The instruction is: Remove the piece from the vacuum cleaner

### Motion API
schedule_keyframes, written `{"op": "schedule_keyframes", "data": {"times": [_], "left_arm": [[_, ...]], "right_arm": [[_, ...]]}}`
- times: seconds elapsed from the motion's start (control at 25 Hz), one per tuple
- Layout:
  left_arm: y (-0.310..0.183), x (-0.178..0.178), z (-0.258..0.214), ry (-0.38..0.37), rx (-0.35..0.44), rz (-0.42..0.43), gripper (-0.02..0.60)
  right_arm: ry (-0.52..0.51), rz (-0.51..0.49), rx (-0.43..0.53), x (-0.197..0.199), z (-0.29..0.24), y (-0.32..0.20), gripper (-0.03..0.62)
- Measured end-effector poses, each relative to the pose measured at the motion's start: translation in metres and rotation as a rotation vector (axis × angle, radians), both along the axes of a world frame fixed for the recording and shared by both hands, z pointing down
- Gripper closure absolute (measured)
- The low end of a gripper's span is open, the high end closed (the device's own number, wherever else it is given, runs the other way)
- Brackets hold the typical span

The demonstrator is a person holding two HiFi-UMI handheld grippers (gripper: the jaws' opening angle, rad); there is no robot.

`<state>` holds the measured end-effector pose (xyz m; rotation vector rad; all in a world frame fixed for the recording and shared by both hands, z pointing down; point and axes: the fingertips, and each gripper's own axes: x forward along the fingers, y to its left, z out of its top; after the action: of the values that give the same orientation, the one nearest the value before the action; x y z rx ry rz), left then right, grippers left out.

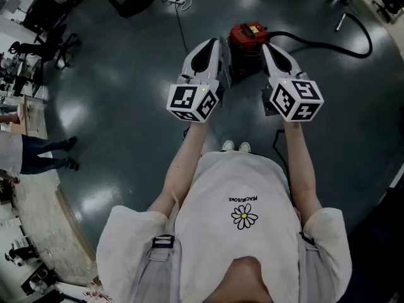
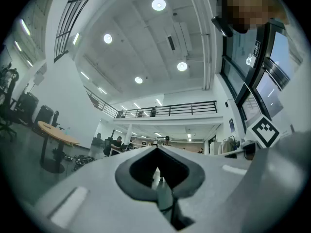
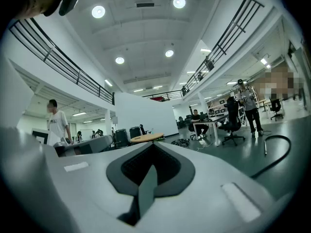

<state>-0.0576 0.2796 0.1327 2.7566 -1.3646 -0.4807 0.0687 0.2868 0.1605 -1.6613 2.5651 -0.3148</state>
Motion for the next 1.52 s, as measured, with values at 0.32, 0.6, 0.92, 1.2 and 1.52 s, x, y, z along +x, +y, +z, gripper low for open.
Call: {"op": "schedule_keyframes", "data": {"times": [0.32, 0.6, 0.92, 1.2, 1.52], "left_arm": [[0.001, -0.009, -0.004, -0.010, -0.004, 0.000, 0.580], [-0.001, -0.009, 0.002, -0.021, -0.019, 0.000, 0.580], [-0.003, -0.005, 0.006, -0.047, -0.027, -0.003, 0.580], [-0.011, 0.007, 0.013, -0.065, -0.044, -0.001, 0.580], [-0.016, 0.015, 0.034, -0.113, -0.080, -0.012, 0.580]], "right_arm": [[0.006, -0.012, 0.003, -0.012, -0.004, 0.001, 0.576], [0.004, -0.024, -0.011, -0.016, 0.004, -0.002, 0.576], [-0.049, -0.022, -0.033, -0.013, 0.010, -0.005, 0.574], [-0.037, -0.014, -0.046, 0.000, 0.019, -0.012, 0.573], [-0.026, -0.009, -0.075, 0.025, 0.038, -0.017, 0.574]]}}
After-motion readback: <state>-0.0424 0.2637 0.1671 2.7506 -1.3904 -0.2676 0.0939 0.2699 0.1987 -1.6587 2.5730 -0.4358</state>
